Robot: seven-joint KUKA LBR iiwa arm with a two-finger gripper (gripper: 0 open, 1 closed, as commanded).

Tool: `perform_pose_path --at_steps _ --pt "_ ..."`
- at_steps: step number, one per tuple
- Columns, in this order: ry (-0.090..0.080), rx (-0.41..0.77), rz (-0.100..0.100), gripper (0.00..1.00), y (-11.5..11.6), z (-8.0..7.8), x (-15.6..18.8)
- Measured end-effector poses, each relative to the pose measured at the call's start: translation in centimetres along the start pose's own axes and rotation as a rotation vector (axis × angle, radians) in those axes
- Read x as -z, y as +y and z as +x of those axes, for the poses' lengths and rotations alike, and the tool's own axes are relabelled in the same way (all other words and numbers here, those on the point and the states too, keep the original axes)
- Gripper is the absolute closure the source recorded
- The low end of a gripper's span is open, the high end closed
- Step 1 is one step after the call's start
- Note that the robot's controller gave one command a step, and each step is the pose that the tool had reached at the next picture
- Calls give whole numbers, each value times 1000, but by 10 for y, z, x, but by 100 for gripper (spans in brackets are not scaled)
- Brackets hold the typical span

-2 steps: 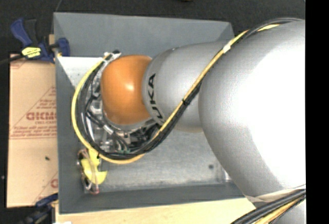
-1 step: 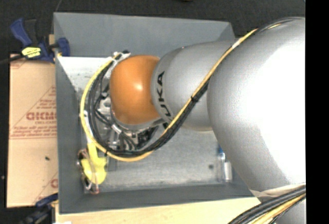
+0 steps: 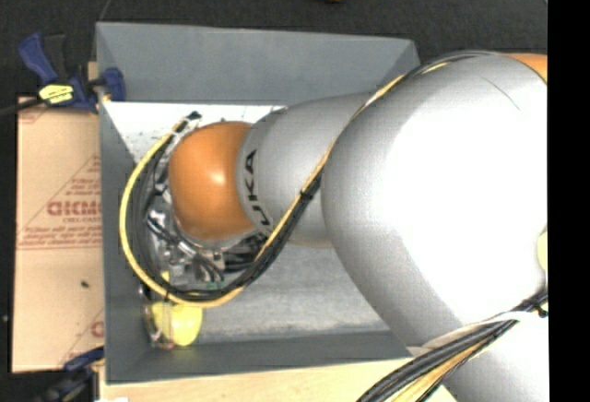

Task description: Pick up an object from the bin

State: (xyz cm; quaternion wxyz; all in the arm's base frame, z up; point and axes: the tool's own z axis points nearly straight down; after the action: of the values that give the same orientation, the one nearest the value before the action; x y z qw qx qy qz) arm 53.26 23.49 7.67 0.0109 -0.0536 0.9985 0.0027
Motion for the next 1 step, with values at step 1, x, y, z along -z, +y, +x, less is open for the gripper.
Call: perform_pose_path --at_steps 1 --pt "0 -1 0 100 0 0 0"
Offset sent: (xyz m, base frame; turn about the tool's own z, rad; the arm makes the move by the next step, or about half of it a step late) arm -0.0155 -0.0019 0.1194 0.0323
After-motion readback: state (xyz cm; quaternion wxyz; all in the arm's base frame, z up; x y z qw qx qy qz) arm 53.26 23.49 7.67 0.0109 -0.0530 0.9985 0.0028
